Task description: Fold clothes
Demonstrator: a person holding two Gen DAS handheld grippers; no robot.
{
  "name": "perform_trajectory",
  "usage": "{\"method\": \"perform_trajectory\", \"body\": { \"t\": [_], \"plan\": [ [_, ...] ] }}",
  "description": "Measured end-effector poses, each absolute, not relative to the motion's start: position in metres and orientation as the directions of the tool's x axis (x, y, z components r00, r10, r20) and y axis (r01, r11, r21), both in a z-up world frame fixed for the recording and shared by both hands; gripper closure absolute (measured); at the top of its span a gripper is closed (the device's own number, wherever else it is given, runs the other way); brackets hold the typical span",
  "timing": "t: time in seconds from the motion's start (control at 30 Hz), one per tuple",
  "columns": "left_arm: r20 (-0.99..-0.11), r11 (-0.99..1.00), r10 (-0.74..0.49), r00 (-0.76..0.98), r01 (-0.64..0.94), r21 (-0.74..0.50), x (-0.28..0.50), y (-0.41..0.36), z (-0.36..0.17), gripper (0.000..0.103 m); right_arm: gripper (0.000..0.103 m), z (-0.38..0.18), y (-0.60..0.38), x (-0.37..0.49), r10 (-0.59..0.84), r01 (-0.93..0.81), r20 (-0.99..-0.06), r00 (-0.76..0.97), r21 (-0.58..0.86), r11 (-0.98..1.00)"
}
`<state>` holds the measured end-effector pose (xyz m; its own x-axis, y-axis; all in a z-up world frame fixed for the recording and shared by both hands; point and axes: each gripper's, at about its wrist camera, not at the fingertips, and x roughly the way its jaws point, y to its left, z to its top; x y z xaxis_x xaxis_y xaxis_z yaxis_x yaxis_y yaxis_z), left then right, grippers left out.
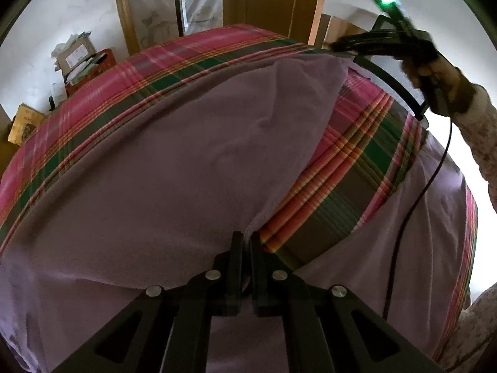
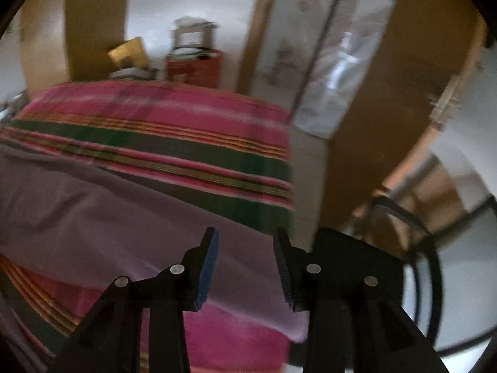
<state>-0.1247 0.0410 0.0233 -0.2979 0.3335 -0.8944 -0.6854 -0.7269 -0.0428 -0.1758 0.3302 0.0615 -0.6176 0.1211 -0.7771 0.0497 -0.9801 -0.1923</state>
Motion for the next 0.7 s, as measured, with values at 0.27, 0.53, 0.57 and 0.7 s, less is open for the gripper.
{"method": "perform_trajectory", "body": {
  "t": [0.27, 0.53, 0.57, 0.7],
  "plan": [
    [-0.863, -0.724, 0.397, -0.312, -0.685, -0.085, -0.135, 0.028, 0.054, 0.091, 0.065, 0.048, 0.301, -0.208, 0.013, 0.181, -0.801, -0.599, -0.151, -0.972],
    [-0.829, -0.695, 0.465, -0.311, -0.708, -0.124, -0.151, 0.017, 0.088, 0.083, 0.065, 0.033, 0.302, -0.218, 0.006, 0.206, -0.831, -0.557, -0.145, -0.968],
    [-0.839, -0.703, 0.431, -0.332, -0.706, -0.081, -0.156, 0.020, 0.087, 0.083, 0.065, 0.034, 0.304, -0.216, 0.002, 0.207, -0.830, -0.558, -0.142, -0.968],
    [-0.868, -0.747, 0.313, -0.385, -0.664, 0.025, -0.187, 0.027, 0.078, 0.083, 0.065, 0.033, 0.305, -0.220, 0.001, 0.209, -0.832, -0.555, -0.141, -0.968]
  ]
}}
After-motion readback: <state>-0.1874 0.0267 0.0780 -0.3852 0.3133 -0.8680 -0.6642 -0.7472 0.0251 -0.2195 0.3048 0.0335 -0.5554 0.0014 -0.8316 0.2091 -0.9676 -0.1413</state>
